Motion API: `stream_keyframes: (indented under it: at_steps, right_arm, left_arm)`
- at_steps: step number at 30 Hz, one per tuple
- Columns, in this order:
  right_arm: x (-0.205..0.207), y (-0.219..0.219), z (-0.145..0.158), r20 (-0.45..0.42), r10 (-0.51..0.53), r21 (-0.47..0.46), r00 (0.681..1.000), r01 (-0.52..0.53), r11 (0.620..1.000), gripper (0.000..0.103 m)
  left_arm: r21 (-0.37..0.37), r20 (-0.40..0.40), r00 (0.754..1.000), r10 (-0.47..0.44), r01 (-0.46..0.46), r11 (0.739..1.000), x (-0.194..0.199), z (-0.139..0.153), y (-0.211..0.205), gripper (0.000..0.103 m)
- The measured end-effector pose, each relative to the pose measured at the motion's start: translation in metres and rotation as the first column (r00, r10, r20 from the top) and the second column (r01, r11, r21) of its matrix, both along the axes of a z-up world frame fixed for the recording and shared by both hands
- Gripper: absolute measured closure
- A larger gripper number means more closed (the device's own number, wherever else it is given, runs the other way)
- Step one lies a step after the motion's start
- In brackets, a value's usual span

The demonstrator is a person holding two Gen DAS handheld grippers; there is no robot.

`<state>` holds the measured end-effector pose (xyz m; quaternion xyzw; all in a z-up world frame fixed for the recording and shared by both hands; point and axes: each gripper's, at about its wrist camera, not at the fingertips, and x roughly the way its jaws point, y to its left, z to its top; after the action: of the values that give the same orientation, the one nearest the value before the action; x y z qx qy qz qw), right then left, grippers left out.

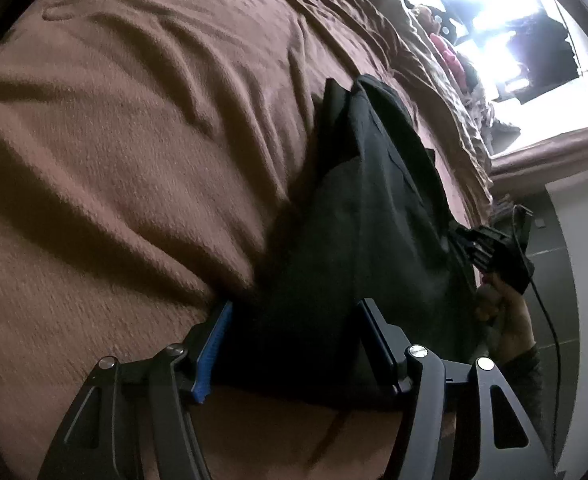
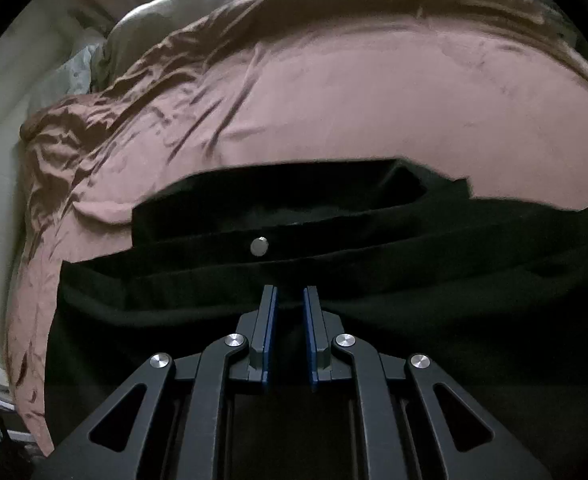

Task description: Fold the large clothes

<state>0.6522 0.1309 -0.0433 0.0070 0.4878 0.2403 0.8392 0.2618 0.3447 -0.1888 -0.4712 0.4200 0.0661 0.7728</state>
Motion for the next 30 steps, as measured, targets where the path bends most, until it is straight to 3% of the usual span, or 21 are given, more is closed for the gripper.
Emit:
stream_keyframes:
  at_steps: [5, 7, 9, 12, 20, 30]
  right_arm:
    - [-0.05, -0.025, 0.024, 0.041, 0.079, 0.056, 0.996, -0.081, 0.995, 0.095]
    - [-0.07, -0.038, 0.026, 0.04, 0.102, 0.073, 0.994, -0.104, 0.992, 0.095]
    - [-0.092, -0.052, 0.025, 0.039, 0.121, 0.085, 0.992, -0.124, 0.989, 0.095]
    - [-0.127, -0.07, 0.017, 0.027, 0.161, 0.105, 0.987, -0.163, 0.981, 0.095]
    - [-0.184, -0.104, -0.002, 0.05, 0.215, 0.148, 0.975, -0.22, 0.964, 0.095]
    - [-0.218, -0.131, -0.048, 0.019, 0.171, 0.155, 0.985, -0.172, 0.973, 0.095]
  left_arm:
    - [-0.054, 0.018, 1.0, -0.015, 0.016, 0.998, -0.002, -0.001, -0.002, 0.04]
    - [-0.063, 0.023, 1.0, 0.013, -0.011, 0.998, -0.004, -0.003, 0.001, 0.051]
    - [-0.076, 0.029, 0.999, 0.04, -0.038, 0.996, -0.006, -0.003, 0.003, 0.075]
    - [-0.057, 0.068, 0.997, 0.041, -0.037, 0.998, -0.007, 0.012, -0.003, 0.083]
    - [-0.025, 0.251, 0.968, 0.003, 0.003, 1.0, -0.001, 0.074, -0.024, 0.088]
    - [0.046, 0.372, 0.92, -0.127, 0.119, 0.992, 0.037, 0.143, -0.074, 0.091]
